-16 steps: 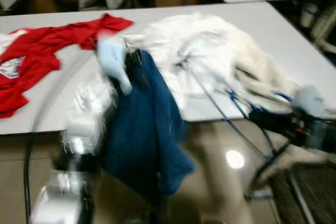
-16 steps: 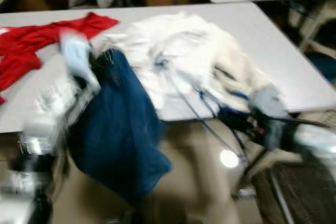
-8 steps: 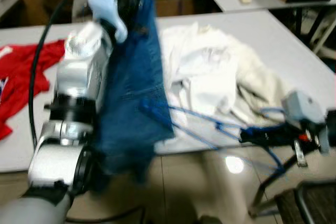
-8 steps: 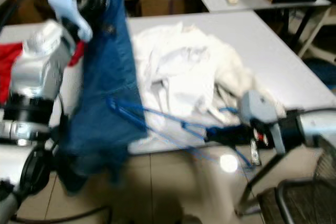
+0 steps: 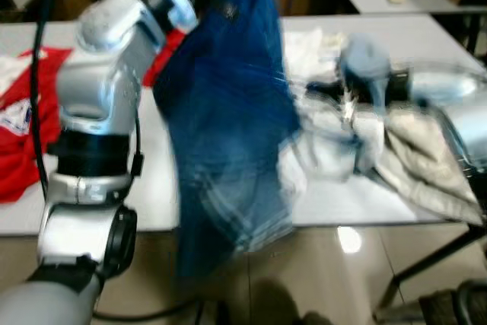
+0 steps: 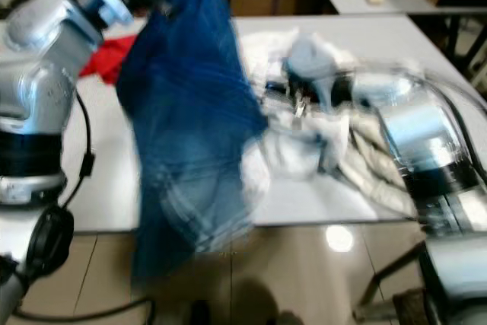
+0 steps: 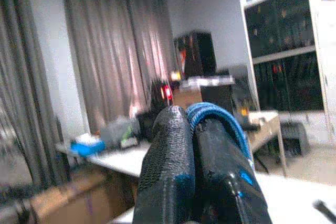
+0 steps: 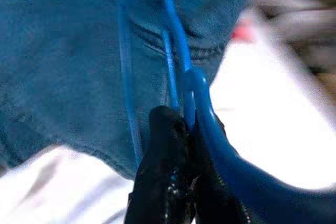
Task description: Hang hanger
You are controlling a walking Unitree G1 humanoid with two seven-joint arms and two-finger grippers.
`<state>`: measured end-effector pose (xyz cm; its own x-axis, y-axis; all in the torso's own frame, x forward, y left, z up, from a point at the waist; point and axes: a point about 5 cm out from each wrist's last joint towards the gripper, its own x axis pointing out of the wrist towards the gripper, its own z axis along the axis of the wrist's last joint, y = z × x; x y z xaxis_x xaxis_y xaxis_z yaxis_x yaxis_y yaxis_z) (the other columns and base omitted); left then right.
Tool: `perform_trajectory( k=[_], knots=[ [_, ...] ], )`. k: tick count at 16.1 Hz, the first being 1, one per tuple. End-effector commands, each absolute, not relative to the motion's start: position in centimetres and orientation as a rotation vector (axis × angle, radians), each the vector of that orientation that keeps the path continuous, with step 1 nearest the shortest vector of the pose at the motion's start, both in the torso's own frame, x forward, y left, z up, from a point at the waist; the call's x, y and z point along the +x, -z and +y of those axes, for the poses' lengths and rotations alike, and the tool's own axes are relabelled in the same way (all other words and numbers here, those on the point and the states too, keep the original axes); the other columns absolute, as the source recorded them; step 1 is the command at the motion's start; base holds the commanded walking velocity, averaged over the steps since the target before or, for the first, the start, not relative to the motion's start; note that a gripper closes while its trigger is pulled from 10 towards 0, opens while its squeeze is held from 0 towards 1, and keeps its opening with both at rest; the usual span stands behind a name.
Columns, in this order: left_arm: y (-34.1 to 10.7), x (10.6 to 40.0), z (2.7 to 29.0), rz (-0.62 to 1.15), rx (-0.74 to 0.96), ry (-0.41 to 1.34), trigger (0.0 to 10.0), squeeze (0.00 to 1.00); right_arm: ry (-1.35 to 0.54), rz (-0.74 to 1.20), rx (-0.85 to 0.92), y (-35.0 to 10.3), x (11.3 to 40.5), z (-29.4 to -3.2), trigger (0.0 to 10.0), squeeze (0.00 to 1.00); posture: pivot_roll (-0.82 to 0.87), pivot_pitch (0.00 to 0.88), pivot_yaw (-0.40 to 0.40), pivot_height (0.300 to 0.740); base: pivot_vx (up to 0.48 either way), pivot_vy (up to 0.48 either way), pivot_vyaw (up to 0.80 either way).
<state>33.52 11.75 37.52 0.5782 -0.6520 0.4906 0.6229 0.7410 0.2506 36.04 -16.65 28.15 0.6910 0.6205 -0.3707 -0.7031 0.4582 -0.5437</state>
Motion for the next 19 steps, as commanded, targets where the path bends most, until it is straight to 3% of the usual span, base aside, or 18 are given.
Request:
perform_trajectory(
  k=[1, 3, 4, 5, 8, 11, 13, 15, 19],
  knots=[
    [-41.0, 31.9, 12.9, -0.758, 0.034, 0.705, 10.0, 0.00, -0.618, -0.025, -0.781, -31.3, 37.8, -17.2, 10.0, 0.00, -0.09, 0.055, 0.012, 0.740, 0.000, 0.000, 0.00],
    [-43.2, 30.8, 14.1, -0.876, -0.022, 0.651, 10.0, 0.00, -0.389, -0.335, -0.815, -36.9, 38.5, -17.4, 10.0, 0.00, -0.08, 0.054, 0.001, 0.740, 0.000, 0.000, 0.00],
    [-43.9, 30.2, 14.6, -0.914, -0.053, 0.639, 10.0, 0.00, -0.353, -0.427, -0.727, -38.9, 38.3, -17.6, 10.0, 0.00, -0.08, 0.054, -0.002, 0.740, 0.000, 0.000, 0.00],
    [-44.0, 29.7, 14.8, -0.934, -0.075, 0.641, 10.0, 0.00, -0.332, -0.476, -0.659, -39.9, 38.3, -18.0, 10.0, 0.00, -0.08, 0.055, -0.001, 0.740, 0.000, 0.000, 0.00],
    [-40.6, 30.3, 12.9, -0.835, -0.114, 0.702, 10.0, 0.00, -0.345, -0.414, -0.697, -36.8, 39.1, -18.7, 10.0, 0.00, -0.09, 0.061, 0.015, 0.740, 0.000, 0.000, 0.00],
    [-31.0, 31.6, 9.3, -0.522, -0.011, 0.739, 10.0, 0.00, -0.547, -0.280, -0.787, -30.0, 38.2, -18.8, 10.0, 0.00, -0.10, 0.069, 0.038, 0.740, 0.000, 0.000, 0.00],
    [-20.7, 32.3, 8.5, -0.152, 0.079, 0.635, 10.0, 0.00, -0.974, -0.069, -0.814, -23.0, 32.7, -18.5, 10.0, 0.00, -0.11, 0.077, 0.044, 0.740, 0.000, 0.000, 0.00],
    [-18.5, 33.2, 9.8, -0.077, 0.098, 0.471, 10.0, 0.00, -1.093, -0.009, -0.749, -22.2, 29.5, -19.1, 10.0, 0.00, -0.13, 0.086, 0.077, 0.740, 0.000, 0.000, 0.00],
    [-18.4, 35.5, 12.6, -0.056, 0.159, 0.292, 10.0, 0.00, -1.217, 0.108, -0.735, -23.8, 25.6, -20.9, 10.0, 0.00, -0.13, 0.077, 0.094, 0.740, 0.000, 0.000, 0.00]
  ],
)
